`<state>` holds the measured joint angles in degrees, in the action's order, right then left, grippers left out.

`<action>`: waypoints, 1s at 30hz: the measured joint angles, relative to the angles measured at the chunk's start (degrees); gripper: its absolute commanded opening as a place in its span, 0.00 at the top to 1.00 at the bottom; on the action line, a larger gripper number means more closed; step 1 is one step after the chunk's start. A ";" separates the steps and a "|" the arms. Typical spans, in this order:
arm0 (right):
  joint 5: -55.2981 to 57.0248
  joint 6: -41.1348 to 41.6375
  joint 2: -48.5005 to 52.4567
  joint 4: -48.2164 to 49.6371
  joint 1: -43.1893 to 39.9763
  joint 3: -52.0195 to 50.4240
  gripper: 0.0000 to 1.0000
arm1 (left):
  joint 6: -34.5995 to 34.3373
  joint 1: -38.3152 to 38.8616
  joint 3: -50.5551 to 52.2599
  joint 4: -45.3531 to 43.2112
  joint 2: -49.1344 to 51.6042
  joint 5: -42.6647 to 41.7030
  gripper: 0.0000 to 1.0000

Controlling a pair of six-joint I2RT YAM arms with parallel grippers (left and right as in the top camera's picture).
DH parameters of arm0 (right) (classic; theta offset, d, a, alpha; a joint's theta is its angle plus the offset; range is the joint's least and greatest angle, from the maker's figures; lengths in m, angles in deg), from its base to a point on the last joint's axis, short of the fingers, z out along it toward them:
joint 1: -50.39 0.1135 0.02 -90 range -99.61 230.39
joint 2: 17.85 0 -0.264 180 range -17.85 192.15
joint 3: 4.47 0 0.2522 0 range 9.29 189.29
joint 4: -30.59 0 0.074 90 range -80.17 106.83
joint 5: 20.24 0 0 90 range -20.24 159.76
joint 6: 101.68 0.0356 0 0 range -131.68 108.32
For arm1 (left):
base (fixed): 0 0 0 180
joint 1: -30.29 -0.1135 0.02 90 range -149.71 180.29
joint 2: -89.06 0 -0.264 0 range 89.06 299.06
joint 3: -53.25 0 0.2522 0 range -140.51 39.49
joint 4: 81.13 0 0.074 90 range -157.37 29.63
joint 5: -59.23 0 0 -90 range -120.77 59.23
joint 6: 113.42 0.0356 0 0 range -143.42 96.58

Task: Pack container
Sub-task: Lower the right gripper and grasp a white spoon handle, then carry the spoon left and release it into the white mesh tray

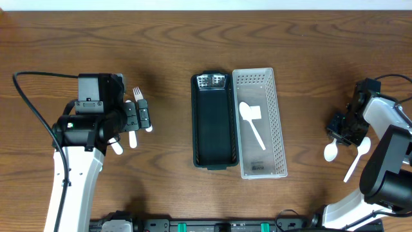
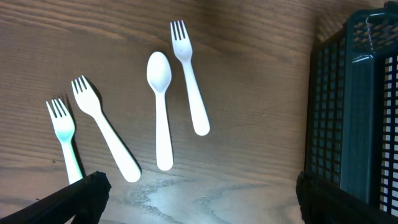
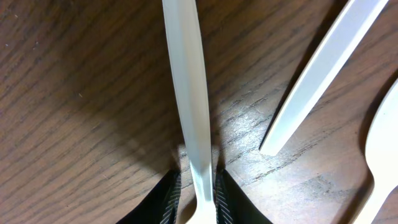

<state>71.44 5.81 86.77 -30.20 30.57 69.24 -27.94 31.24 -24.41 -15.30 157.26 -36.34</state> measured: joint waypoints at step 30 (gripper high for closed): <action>-4.33 -2.14 -16.20 -7.52 20.57 19.50 0.99 | 0.00 0.00 0.00 0.07 0.00 0.00 0.02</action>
<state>67.11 3.67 70.57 -37.72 51.14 88.73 -27.94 31.24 -24.41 -15.23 157.26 -36.34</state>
